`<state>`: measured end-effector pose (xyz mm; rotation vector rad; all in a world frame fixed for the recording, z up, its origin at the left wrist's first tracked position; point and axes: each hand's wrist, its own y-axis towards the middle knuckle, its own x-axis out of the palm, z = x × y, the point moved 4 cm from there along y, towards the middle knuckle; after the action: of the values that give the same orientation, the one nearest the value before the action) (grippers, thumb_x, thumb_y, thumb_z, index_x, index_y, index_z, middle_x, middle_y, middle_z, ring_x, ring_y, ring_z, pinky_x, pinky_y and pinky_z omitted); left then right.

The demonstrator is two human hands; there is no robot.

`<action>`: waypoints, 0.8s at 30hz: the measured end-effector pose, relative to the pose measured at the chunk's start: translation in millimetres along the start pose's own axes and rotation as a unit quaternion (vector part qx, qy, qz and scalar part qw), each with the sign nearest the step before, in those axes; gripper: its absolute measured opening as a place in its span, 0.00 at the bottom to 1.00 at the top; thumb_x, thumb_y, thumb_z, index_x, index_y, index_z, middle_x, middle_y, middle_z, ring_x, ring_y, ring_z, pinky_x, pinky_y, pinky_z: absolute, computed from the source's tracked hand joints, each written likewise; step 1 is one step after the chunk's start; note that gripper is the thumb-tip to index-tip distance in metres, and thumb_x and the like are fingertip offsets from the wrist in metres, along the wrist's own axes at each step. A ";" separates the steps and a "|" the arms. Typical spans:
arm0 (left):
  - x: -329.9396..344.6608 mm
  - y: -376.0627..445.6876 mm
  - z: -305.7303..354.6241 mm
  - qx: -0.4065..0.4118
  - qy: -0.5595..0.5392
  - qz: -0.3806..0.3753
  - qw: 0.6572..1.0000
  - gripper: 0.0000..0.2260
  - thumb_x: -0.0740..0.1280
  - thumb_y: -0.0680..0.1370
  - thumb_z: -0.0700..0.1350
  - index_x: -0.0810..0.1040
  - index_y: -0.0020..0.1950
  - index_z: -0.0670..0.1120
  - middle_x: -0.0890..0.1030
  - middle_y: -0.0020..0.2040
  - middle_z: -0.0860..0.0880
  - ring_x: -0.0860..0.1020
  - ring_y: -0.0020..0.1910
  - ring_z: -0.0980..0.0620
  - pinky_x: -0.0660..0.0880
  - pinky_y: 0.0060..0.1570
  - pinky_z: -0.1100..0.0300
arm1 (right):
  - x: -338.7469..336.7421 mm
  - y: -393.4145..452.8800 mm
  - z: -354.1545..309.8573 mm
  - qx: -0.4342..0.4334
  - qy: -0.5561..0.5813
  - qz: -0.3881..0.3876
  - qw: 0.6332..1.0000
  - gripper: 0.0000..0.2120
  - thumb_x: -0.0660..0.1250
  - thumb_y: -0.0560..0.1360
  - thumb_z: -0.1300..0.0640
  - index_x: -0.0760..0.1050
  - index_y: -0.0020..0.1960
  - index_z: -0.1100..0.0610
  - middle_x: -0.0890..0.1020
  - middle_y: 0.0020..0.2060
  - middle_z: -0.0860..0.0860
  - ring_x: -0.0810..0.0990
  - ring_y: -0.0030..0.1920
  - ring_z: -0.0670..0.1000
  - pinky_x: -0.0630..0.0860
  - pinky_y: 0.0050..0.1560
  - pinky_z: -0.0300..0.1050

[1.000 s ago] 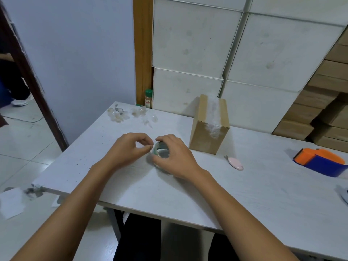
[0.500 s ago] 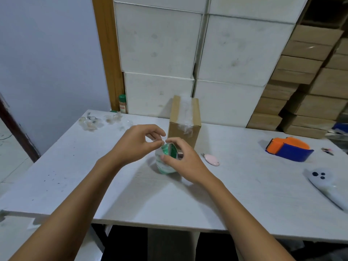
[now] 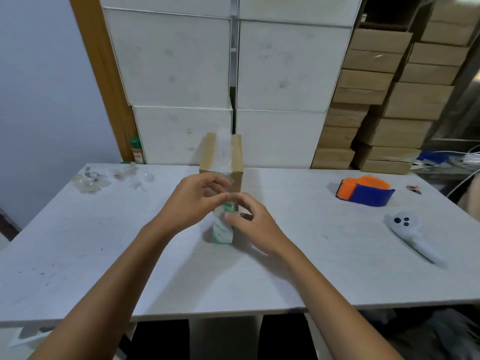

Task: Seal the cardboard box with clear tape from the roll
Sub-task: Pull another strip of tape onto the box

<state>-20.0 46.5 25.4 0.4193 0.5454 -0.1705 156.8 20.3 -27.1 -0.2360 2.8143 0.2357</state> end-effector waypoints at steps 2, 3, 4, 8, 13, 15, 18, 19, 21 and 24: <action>0.3 -0.4 1.3 -0.006 -0.013 -0.003 1.000 0.09 0.77 0.79 0.45 0.86 0.59 0.49 0.89 0.46 0.51 0.88 0.46 0.55 0.86 0.48 0.57 | -3.4 2.6 -2.5 -0.009 0.020 0.032 0.999 0.10 0.72 0.79 0.48 0.82 0.60 0.45 0.86 0.59 0.42 0.82 0.65 0.43 0.77 0.70 0.55; -0.2 -0.8 1.9 -0.007 -0.018 -0.002 1.000 0.10 0.77 0.79 0.46 0.85 0.60 0.50 0.90 0.46 0.51 0.88 0.46 0.55 0.86 0.48 0.55 | -4.9 3.8 -4.1 -0.009 0.030 0.050 0.998 0.08 0.71 0.81 0.49 0.83 0.58 0.48 0.87 0.57 0.43 0.84 0.62 0.44 0.78 0.69 0.53; -1.2 -1.5 2.2 -0.008 -0.023 -0.001 1.000 0.11 0.77 0.79 0.46 0.83 0.61 0.52 0.90 0.45 0.52 0.88 0.46 0.55 0.86 0.48 0.55 | -5.8 4.8 -6.0 -0.006 0.041 0.063 0.997 0.06 0.70 0.82 0.51 0.84 0.57 0.50 0.88 0.56 0.44 0.85 0.60 0.44 0.80 0.67 0.50; -5.0 -6.0 2.3 -0.013 -0.011 0.004 1.000 0.14 0.76 0.80 0.48 0.75 0.61 0.57 0.89 0.47 0.59 0.88 0.47 0.59 0.87 0.48 0.54 | -5.9 7.2 -10.8 0.010 0.042 0.083 0.996 0.09 0.68 0.85 0.53 0.87 0.54 0.53 0.89 0.52 0.46 0.87 0.55 0.46 0.81 0.62 0.47; -9.1 -10.0 6.5 0.076 0.095 0.046 0.992 0.08 0.74 0.81 0.49 0.79 0.58 0.55 0.84 0.60 0.60 0.83 0.58 0.57 0.83 0.58 0.51 | -1.2 12.4 -11.4 0.007 0.056 0.090 0.994 0.09 0.68 0.85 0.56 0.86 0.51 0.57 0.89 0.49 0.52 0.87 0.53 0.54 0.82 0.56 0.48; -8.5 -10.9 11.1 0.125 0.138 0.039 0.982 0.07 0.73 0.81 0.52 0.83 0.57 0.53 0.80 0.68 0.58 0.80 0.64 0.56 0.80 0.61 0.54 | -0.2 14.3 -11.1 0.001 0.060 0.086 0.995 0.10 0.68 0.85 0.57 0.86 0.50 0.57 0.89 0.47 0.52 0.88 0.51 0.54 0.82 0.55 0.47; -10.1 -10.3 13.6 0.147 0.175 0.015 0.973 0.10 0.73 0.81 0.54 0.86 0.61 0.55 0.81 0.68 0.58 0.80 0.65 0.55 0.79 0.60 0.55 | 1.0 15.4 -10.8 -0.007 0.058 0.077 0.995 0.10 0.67 0.85 0.57 0.85 0.48 0.58 0.88 0.44 0.53 0.85 0.46 0.48 0.80 0.52 0.46; -11.0 -10.2 13.9 0.153 0.182 0.012 0.971 0.11 0.74 0.80 0.53 0.87 0.62 0.54 0.83 0.67 0.57 0.81 0.64 0.54 0.80 0.60 0.55 | 1.1 15.6 -10.4 -0.012 0.056 0.074 0.996 0.11 0.67 0.85 0.58 0.84 0.47 0.57 0.87 0.43 0.51 0.84 0.45 0.46 0.79 0.51 0.45; -12.1 -9.9 13.2 0.165 0.200 0.013 0.966 0.12 0.77 0.79 0.50 0.88 0.62 0.52 0.86 0.64 0.55 0.82 0.63 0.52 0.81 0.61 0.51 | 0.2 15.0 -10.7 -0.018 0.056 0.071 0.996 0.11 0.67 0.85 0.58 0.84 0.46 0.56 0.86 0.42 0.47 0.83 0.44 0.44 0.78 0.51 0.43; -12.8 -9.5 13.8 0.168 0.227 0.013 0.959 0.09 0.77 0.79 0.49 0.90 0.59 0.51 0.87 0.59 0.54 0.83 0.60 0.50 0.81 0.58 0.49 | -1.5 15.1 -10.3 -0.017 0.054 0.066 0.996 0.10 0.67 0.85 0.57 0.84 0.48 0.56 0.87 0.43 0.45 0.83 0.46 0.44 0.78 0.53 0.41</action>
<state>-26.9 32.7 39.7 0.8069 0.9680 -0.1414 152.5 33.2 -14.9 -0.0730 2.9377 0.3086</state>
